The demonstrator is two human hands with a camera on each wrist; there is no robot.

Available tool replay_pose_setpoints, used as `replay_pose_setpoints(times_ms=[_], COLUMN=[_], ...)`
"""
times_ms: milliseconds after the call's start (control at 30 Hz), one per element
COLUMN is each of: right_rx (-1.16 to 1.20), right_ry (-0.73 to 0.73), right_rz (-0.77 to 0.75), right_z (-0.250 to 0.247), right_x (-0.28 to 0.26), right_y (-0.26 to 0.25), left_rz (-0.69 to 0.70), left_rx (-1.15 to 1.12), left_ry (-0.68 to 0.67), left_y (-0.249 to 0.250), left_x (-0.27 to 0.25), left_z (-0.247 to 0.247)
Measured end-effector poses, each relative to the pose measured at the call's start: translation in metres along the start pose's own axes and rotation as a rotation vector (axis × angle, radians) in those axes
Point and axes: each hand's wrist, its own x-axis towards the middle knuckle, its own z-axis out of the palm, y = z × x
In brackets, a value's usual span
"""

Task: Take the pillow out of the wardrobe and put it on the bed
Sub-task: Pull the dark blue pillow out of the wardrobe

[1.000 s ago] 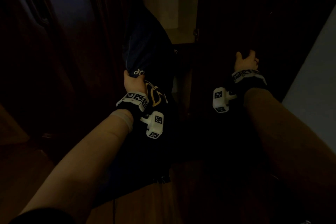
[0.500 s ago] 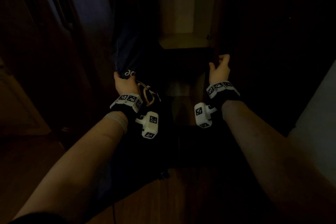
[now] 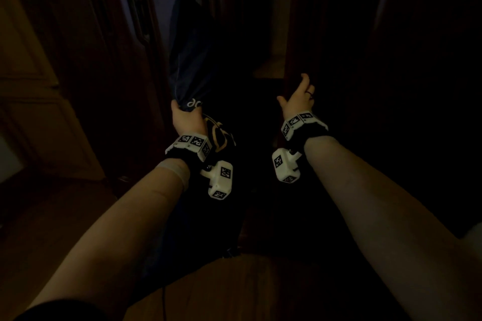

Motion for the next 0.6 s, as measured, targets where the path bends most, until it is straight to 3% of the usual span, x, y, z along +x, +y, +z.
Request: replay_pose_setpoints(times_ms=[400, 500, 600], right_rx=[-0.051, -0.077, -0.226], right_ry=[-0.028, -0.189, -0.551], right_rz=[-0.002, 0.086, 0.155], right_z=[0.089, 0.101, 0.12], right_x=[0.049, 0.057, 0.061], right_y=[-0.029, -0.017, 0.005], left_rz=[0.006, 0.016, 0.014], left_rx=[0.011, 0.018, 0.033], left_ry=[0.013, 0.004, -0.004], left_y=[-0.016, -0.019, -0.02], left_x=[0.061, 0.065, 0.062], left_z=[-0.005, -0.005, -0.009])
